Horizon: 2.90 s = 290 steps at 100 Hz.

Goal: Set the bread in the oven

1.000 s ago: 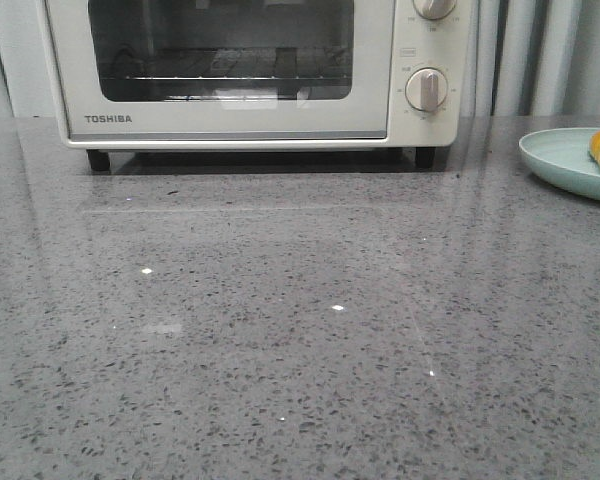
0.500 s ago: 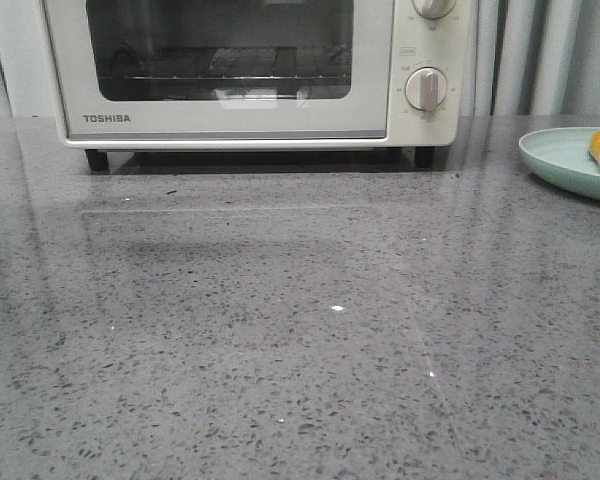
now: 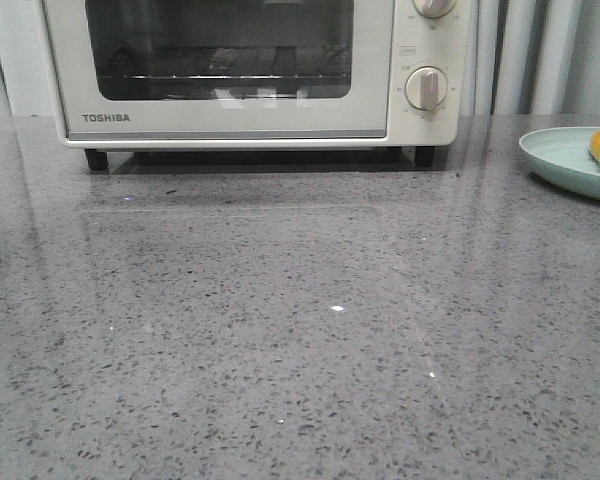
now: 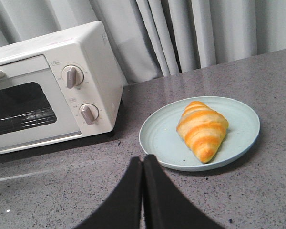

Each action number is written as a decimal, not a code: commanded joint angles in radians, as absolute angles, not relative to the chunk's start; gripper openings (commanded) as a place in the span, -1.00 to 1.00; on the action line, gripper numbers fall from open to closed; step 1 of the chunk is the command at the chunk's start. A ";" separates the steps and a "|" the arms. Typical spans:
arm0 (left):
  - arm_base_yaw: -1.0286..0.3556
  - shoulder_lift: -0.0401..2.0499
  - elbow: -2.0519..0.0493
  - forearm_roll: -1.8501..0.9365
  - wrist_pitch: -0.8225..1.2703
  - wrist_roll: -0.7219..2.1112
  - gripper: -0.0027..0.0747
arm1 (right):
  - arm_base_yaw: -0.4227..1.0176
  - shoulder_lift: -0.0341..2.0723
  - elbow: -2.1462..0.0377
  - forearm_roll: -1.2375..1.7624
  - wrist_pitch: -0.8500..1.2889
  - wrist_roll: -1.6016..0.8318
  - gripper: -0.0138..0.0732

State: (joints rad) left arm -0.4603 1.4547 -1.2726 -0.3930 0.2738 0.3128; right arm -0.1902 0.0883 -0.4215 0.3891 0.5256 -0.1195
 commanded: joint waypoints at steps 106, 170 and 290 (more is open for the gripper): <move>-0.468 1.506 -1.315 -0.339 0.256 0.311 -0.99 | -0.189 0.141 -0.454 0.392 0.443 -0.128 -0.79; -0.468 1.362 -0.996 -0.353 0.297 0.311 -0.99 | -0.189 0.141 -0.454 0.429 0.404 -0.128 -0.79; -0.488 1.027 -0.883 -0.387 0.399 0.311 -0.99 | -0.189 0.533 -0.776 0.409 0.634 -0.129 -0.79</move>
